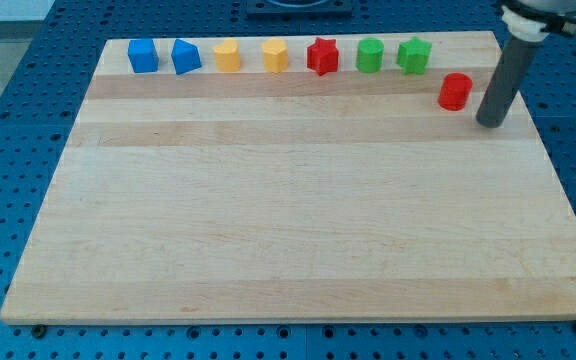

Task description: Push the red circle towards top right

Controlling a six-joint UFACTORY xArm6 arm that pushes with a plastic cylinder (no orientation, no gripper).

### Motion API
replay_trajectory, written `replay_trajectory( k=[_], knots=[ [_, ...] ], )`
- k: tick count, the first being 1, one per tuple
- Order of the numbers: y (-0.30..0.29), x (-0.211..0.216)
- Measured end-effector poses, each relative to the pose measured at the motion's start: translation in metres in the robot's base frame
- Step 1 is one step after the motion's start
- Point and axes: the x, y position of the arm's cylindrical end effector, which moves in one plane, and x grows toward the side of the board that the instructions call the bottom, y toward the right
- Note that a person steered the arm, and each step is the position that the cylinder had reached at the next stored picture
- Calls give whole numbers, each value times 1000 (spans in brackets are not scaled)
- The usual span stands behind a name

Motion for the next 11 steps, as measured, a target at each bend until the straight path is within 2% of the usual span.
replay_trajectory(
  k=[2, 11],
  knots=[
    [-34, -8],
    [-36, -54]
  ],
)
